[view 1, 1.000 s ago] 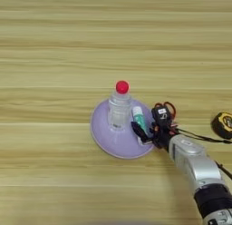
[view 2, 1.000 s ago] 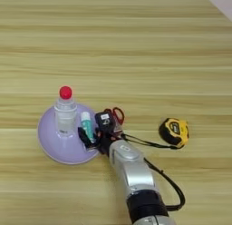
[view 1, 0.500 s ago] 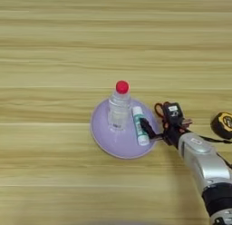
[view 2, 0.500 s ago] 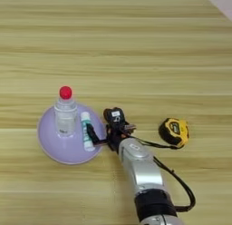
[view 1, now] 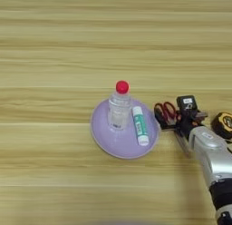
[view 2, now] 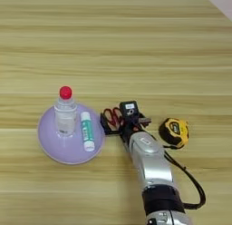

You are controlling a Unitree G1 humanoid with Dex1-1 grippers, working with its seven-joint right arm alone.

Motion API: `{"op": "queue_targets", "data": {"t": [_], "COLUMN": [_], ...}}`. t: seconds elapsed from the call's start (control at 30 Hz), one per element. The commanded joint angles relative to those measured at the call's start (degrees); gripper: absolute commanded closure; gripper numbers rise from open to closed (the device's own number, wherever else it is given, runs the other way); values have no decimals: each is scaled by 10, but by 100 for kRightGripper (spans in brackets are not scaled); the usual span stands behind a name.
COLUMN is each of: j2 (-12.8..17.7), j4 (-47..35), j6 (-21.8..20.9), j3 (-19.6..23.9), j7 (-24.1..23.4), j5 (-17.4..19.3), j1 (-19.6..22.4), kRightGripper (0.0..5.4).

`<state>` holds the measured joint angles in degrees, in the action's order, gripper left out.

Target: Move the objects on the table

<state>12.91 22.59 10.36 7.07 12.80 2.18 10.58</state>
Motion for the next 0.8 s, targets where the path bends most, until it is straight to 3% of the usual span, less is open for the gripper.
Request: {"op": "queue_targets", "data": {"t": [0.03, 0.37, 0.8], "j2": [25, 62, 63], "j4": [-5, 98, 177], "j6": [-31, -53, -85], "j3": [8, -21, -55], "j7": [-16, -30, -23], "j5": [-9, -67, -94], "j1": [51, 101, 116], "kRightGripper": [3, 3, 3]}}
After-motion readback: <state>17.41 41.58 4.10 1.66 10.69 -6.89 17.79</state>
